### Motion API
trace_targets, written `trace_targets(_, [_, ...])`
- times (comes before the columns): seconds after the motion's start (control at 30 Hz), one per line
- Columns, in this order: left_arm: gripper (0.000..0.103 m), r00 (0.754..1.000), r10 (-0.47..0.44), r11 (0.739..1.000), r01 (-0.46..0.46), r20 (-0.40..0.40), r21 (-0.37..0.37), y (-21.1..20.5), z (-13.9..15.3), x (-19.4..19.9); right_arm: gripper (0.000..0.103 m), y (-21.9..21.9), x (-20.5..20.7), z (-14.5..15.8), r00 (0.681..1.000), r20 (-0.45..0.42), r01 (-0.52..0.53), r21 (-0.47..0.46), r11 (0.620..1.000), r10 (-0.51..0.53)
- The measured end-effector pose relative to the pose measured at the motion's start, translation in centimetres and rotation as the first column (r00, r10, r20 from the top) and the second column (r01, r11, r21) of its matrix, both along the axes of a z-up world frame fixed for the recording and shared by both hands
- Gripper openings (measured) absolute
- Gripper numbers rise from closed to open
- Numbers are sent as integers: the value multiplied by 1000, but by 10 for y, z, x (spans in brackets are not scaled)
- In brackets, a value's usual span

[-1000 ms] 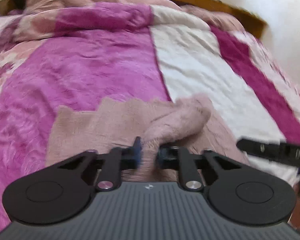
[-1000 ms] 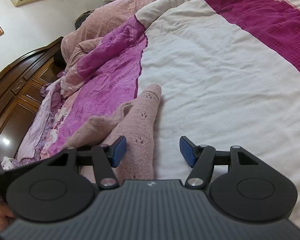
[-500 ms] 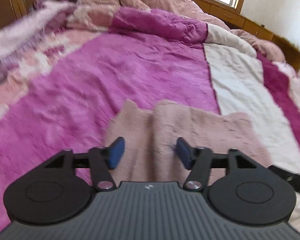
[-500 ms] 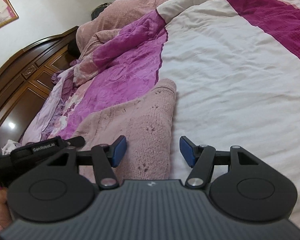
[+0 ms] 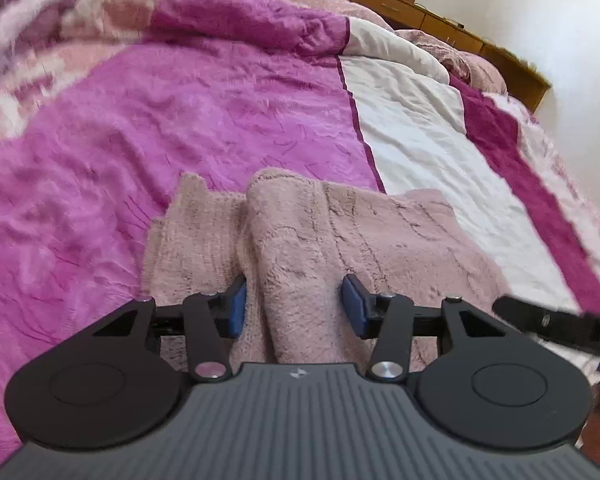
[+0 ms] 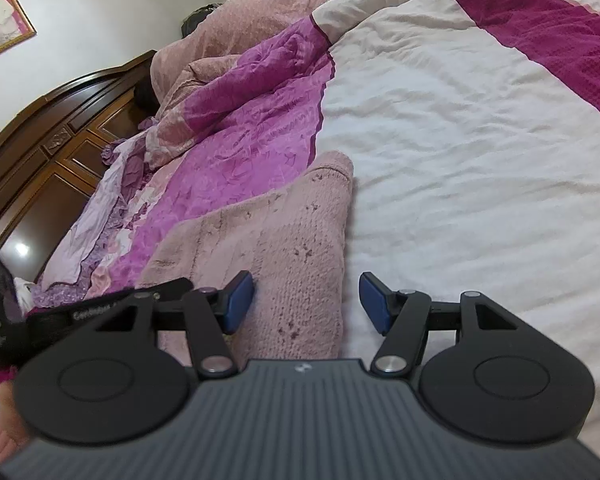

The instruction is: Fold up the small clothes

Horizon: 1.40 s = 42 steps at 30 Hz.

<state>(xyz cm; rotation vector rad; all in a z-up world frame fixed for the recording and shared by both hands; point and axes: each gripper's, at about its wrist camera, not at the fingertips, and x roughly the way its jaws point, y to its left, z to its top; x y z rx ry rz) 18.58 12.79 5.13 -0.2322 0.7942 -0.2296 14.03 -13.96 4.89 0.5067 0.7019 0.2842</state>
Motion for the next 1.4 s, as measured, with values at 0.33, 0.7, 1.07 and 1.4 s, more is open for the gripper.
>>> trace_targets(0.33, [20,988,109,992,-101,106,-78,3,26,-23,62,8,-4,9,999,28,-44,-17,999,45])
trace_targets(0.7, [29,978,205,978,-206,36,30,45,8,-23,62,58,-23,17,971,131,-168,-214,962,199])
trace_targets(1.07, [58,990,136,990,-138,39,43,42,41,-82,63,27,-38,22,991,110,-66,-143,988,82])
trace_targets(1.4, [68,994,106,947,-101,1,303,21,27,-120,62,33,-56,9,992,-9,-128,-42,991,128])
